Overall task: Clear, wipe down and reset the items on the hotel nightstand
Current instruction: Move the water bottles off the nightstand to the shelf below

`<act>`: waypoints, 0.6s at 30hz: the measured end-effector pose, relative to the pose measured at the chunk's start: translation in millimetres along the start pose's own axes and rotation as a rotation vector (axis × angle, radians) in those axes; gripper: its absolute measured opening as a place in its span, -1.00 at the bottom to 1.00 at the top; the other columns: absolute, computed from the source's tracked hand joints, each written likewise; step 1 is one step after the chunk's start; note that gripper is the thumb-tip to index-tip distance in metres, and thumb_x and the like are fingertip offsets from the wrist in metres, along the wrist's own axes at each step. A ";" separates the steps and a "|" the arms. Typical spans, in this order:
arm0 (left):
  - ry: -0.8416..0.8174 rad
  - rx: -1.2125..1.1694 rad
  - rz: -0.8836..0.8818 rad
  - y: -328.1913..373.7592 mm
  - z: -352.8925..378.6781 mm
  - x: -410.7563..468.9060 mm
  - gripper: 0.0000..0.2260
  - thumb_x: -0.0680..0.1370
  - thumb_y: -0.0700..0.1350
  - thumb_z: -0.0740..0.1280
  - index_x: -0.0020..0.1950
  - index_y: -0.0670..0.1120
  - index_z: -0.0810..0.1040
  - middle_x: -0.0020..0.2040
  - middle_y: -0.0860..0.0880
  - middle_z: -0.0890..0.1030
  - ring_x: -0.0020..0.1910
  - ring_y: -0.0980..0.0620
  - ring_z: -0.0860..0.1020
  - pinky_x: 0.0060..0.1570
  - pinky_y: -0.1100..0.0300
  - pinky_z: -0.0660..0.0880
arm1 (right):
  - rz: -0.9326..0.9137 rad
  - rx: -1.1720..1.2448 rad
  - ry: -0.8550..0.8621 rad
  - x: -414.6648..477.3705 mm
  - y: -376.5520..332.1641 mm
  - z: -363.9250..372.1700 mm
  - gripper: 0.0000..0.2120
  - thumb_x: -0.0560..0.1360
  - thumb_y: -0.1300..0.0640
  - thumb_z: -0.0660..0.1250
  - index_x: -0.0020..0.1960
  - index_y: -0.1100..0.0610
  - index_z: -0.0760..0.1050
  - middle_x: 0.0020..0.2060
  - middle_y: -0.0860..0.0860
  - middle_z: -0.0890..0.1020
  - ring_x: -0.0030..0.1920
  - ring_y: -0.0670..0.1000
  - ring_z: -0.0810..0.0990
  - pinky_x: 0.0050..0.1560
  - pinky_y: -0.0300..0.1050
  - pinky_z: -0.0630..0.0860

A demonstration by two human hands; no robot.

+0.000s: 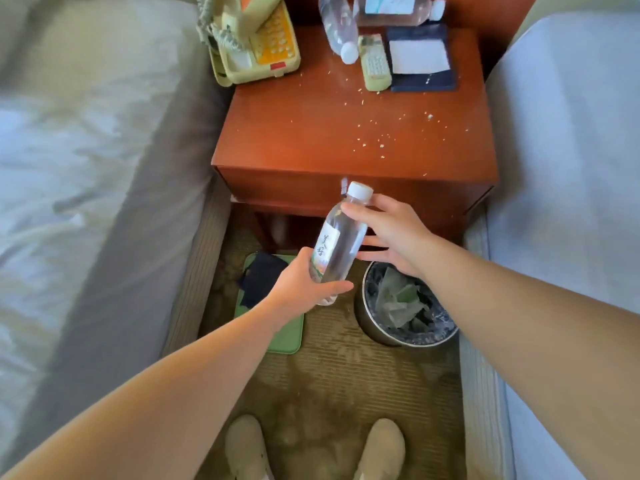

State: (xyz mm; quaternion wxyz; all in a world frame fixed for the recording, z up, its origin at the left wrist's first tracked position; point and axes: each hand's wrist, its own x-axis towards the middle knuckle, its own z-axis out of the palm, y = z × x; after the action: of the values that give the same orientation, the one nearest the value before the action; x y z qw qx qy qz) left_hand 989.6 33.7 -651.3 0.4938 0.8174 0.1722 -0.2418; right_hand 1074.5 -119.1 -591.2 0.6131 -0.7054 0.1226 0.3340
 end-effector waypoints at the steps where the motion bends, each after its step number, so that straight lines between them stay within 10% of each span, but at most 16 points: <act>1: -0.015 -0.007 -0.012 -20.7 4.9 4.4 -0.51 0.37 0.12 0.56 0.12 0.05 0.37 0.07 -0.04 0.60 0.01 0.04 0.61 -0.08 0.14 0.60 | 0.000 0.022 0.009 5.6 15.7 9.7 -0.65 0.48 -0.02 0.45 0.24 -0.03 0.52 0.02 -0.05 0.63 0.04 0.02 0.61 0.02 0.02 0.58; 7: -0.168 -0.022 -0.031 -126.4 25.6 52.3 -0.50 0.46 -0.14 0.49 0.27 -0.01 0.30 0.08 -0.02 0.55 -0.06 0.21 0.54 -0.27 0.47 0.46 | -0.019 0.076 0.108 68.8 119.4 48.4 -0.75 0.49 0.00 0.43 0.15 0.00 0.54 0.01 -0.06 0.63 0.04 -0.03 0.59 -0.02 -0.03 0.53; 18: 0.021 -0.011 0.170 -244.6 44.4 213.5 -0.50 0.36 -0.04 0.58 0.25 -0.05 0.50 0.08 -0.02 0.61 0.06 0.05 0.59 0.22 0.04 0.49 | -0.299 0.092 0.195 234.7 229.9 92.0 -0.75 0.47 0.13 0.44 0.10 -0.08 0.51 -0.05 -0.09 0.65 0.00 -0.08 0.62 -0.07 -0.22 0.51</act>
State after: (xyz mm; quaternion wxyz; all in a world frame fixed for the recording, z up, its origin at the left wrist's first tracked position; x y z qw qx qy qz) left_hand 1028.2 114.0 -966.6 0.5153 0.8287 0.1089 -0.1893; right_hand 1086.4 -26.6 -919.4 0.6727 -0.7160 0.0904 0.1635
